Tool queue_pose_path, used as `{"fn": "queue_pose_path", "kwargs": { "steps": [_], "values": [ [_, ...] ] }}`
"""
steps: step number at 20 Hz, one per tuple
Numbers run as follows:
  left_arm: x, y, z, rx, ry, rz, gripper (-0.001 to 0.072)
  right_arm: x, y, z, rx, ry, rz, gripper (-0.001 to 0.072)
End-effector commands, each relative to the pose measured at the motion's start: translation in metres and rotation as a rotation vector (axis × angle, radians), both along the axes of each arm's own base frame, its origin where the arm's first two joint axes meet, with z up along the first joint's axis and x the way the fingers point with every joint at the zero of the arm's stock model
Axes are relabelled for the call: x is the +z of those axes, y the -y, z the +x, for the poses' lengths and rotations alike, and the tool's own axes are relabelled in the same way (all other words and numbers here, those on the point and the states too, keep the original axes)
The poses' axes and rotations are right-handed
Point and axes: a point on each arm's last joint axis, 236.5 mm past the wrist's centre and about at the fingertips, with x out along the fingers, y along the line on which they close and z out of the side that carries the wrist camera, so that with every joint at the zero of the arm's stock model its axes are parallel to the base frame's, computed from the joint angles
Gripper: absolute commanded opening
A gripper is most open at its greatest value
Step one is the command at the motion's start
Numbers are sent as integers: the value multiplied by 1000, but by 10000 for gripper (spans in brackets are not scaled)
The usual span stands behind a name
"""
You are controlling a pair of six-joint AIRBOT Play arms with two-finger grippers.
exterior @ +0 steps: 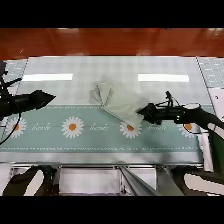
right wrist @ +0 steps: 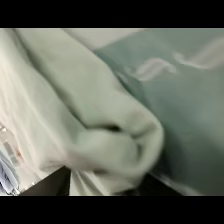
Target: Fold the shirts.
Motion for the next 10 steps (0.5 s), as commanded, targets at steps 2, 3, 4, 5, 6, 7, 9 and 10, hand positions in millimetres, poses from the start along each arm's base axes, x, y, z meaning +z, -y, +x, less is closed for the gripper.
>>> {"fn": "queue_pose_path", "kwargs": {
  "steps": [2, 3, 4, 5, 6, 7, 9, 10],
  "values": [
    [0, -1, 2, 10, 3, -1, 24, 8, -40, 39, 59, 58, 30, 36],
    [0, -1, 2, 10, 3, -1, 24, 21, -46, 49, 85, 111, 31, 24],
    [0, -1, 2, 10, 3, -1, 24, 36, -51, 59, 116, 155, 34, 23],
    [0, -1, 2, 10, 3, -1, 24, 56, -56, 72, 139, 193, 39, 23],
    [0, -1, 2, 10, 3, -1, 24, 77, -60, 84, 166, 234, 39, 23],
    [0, -1, 2, 10, 3, -1, 24, 98, -62, 95, 189, 272, 32, 23],
    [0, -1, 2, 10, 3, -1, 24, 144, -64, 114, 234, 354, 9, 23],
    [0, -1, 2, 10, 3, -1, 24, 167, -66, 122, 248, 395, 7, 22]
  ]
}}
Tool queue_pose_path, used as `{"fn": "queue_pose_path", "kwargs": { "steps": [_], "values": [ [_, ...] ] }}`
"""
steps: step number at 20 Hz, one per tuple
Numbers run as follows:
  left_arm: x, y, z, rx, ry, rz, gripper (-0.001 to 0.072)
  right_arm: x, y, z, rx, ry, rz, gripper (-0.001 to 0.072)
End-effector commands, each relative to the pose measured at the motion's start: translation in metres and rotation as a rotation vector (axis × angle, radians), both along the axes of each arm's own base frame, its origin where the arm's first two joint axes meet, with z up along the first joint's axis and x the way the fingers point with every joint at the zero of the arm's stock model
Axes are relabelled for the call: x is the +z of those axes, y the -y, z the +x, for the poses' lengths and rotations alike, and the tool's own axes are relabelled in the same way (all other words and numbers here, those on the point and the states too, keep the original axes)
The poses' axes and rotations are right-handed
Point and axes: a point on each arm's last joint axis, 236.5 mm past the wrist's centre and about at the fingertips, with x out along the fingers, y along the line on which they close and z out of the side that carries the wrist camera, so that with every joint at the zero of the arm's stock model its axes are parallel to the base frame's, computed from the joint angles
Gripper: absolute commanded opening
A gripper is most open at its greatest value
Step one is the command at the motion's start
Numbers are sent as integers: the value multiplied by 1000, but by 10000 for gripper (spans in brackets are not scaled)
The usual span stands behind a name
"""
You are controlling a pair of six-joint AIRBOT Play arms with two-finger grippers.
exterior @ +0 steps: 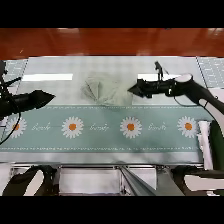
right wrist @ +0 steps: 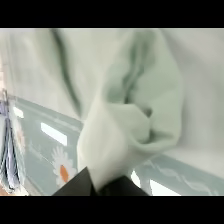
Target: Fold the shirts.
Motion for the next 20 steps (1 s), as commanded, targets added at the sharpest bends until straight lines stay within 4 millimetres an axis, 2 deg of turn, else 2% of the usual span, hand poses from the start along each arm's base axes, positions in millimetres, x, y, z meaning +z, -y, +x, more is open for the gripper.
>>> {"fn": "queue_pose_path", "kwargs": {
  "steps": [1, 3, 4, 7, 10, 12, 17, 20],
  "values": [
    [0, 0, 0, 0, -1, 0, 24, 81, -7, 25, 68, 136, -21, 22],
    [0, 0, 0, -1, -1, 0, 24, 120, 4, 37, 69, 205, -71, 22],
    [0, 0, 0, -1, -1, 0, 24, 133, 13, 40, 66, 224, -118, 22],
    [0, 1, -1, -4, -4, -1, 24, 166, 65, 42, 29, 230, -255, 22],
    [-1, 1, -2, -7, -6, -1, 24, 198, 128, 35, -71, 237, -340, 22],
    [0, 2, -2, -7, -6, -8, 24, 221, 169, 22, -143, 251, -370, 22],
    [9, 7, 3, 6, 17, -54, 24, 258, 276, -26, -375, 239, -445, 22],
    [18, -11, 20, 64, 100, -10, 24, 264, 340, -57, -533, 195, -485, 22]
  ]
}}
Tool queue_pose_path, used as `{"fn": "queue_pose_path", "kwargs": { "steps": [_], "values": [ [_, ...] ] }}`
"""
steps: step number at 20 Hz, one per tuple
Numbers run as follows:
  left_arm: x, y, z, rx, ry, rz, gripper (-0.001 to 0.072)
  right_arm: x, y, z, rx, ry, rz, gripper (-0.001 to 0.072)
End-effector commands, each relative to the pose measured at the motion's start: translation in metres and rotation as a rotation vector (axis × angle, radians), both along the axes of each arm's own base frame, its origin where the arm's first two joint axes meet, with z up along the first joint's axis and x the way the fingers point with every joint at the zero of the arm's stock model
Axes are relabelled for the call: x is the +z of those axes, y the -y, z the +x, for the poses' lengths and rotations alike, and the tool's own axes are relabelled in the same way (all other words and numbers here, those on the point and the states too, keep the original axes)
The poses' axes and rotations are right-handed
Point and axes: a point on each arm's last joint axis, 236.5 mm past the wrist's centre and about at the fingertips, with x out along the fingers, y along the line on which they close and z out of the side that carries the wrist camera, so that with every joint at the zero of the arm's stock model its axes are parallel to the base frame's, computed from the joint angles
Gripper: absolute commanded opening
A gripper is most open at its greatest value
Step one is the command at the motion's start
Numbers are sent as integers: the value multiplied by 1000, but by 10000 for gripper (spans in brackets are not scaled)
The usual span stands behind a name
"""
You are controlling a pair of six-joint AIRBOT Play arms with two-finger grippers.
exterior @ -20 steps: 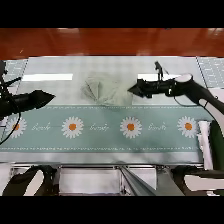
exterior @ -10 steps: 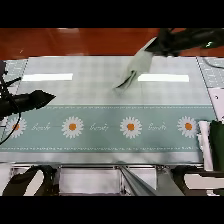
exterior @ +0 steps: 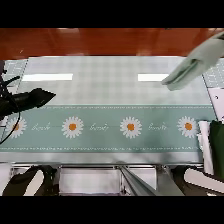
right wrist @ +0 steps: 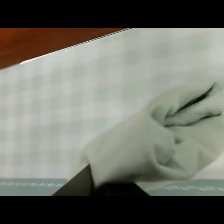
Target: Fold the shirts.
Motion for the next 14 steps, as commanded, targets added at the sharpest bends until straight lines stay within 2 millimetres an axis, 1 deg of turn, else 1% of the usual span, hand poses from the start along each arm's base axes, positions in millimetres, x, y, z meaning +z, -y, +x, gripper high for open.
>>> {"fn": "queue_pose_path", "kwargs": {
  "steps": [1, 3, 5, 7, 8, 9, 11, 14],
  "values": [
    [14, -24, 20, 91, 88, 26, 24, 2, 74, -50, -187, -60, -19, 22],
    [23, -51, 28, 173, 117, 38, 24, -12, 108, -81, -273, -148, -27, 22],
    [30, -78, 33, 251, 136, 48, 24, -24, 138, -118, -380, -240, -37, 21],
    [33, -98, 36, 313, 153, 58, 24, -27, 165, -149, -502, -277, -71, 21],
    [35, -103, 38, 332, 163, 62, 24, -32, 175, -168, -568, -310, -82, 21],
    [35, -105, 40, 341, 169, 65, 24, -40, 182, -187, -629, -347, -78, 21],
    [32, -103, 44, 336, 168, 66, 24, -65, 186, -225, -734, -438, -46, 21],
    [19, -94, 52, 284, 157, 94, 24, -106, 178, -289, -896, -605, -5, 22]
  ]
}}
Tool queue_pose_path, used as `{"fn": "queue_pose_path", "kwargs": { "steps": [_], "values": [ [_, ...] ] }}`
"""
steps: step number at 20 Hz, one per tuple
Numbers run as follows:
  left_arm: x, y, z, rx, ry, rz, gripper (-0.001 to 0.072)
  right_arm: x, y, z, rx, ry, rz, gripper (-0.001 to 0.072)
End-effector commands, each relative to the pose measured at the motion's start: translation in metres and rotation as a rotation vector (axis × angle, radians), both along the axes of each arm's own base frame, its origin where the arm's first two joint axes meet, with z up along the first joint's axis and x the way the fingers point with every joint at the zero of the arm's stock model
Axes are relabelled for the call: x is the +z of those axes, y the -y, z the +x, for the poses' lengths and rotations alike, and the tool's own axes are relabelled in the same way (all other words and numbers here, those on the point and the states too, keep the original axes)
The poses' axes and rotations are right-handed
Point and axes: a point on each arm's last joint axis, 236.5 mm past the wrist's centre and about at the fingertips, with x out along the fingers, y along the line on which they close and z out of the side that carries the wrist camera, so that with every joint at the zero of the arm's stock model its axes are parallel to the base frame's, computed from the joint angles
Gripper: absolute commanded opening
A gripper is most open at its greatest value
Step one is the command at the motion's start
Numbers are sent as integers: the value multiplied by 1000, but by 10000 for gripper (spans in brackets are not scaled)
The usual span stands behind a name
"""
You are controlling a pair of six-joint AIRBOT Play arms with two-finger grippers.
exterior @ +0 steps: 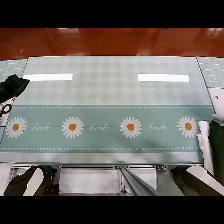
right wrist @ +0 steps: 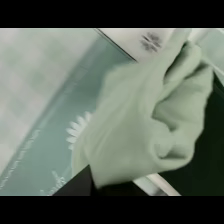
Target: Fold the shirts.
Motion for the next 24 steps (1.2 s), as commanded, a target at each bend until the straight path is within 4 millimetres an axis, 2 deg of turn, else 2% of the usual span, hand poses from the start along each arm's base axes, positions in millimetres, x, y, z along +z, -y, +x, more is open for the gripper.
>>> {"fn": "queue_pose_path", "kwargs": {
  "steps": [1, 4, 5, 6, 7, 8, 10, 12, 13, 14, 15, 16, 17, 18, 19, 20, 21, 22, 24],
  "values": [
    [-12, 3, 9, -23, -12, 23, 24, -46, -7, -86, -236, -213, 49, 22],
    [-28, 10, 17, -44, -45, 13, 24, -71, -24, -152, -381, -449, 37, 23],
    [-33, 14, 20, -61, -49, 26, 24, -80, -31, -168, -404, -512, 45, 23],
    [-37, 19, 22, -80, -56, 34, 24, -88, -37, -178, -414, -560, 60, 54],
    [-43, 25, 23, -104, -64, 42, 24, -99, -44, -182, -415, -584, 94, 323],
    [-48, 29, 25, -120, -71, 50, 24, -108, -49, -181, -409, -588, 123, 411],
    [-48, 19, 34, -93, -42, 91, 24, -114, -52, -177, -389, -598, 137, 410],
    [-33, -6, 46, -10, 13, 120, 24, -112, -49, -173, -365, -600, 113, 397],
    [-22, -15, 52, 10, 36, 127, 24, -110, -41, -160, -342, -555, 79, 324],
    [-8, -20, 59, 17, 61, 133, 24, -109, -33, -132, -295, -454, 55, 119],
    [8, -18, 68, 3, 82, 125, 24, -102, -28, -77, -160, -266, 32, 23],
    [22, -10, 75, -31, 92, 93, 24, -86, -34, -15, -5, -65, 12, 22],
    [39, 7, 82, -94, 101, 37, 24, -63, -45, 48, 116, 125, -10, 22],
    [55, 27, 87, -171, 109, -12, 24, -39, -61, 102, 223, 268, -45, 22],
    [66, 49, 92, -256, 111, -15, 23, -23, -84, 144, 327, 345, -82, 22],
    [68, 68, 99, -341, 104, 50, 23, -16, -115, 181, 453, 376, -112, 22],
    [54, 84, 105, -380, 39, 135, 23, -20, -149, 208, 570, 364, -125, 22],
    [32, 95, 105, -398, -73, 204, 23, -36, -190, 228, 708, 309, -130, 22],
    [-10, 117, 88, -468, -270, 368, 23, -79, -252, 249, 918, 160, -193, 22]
  ]
}}
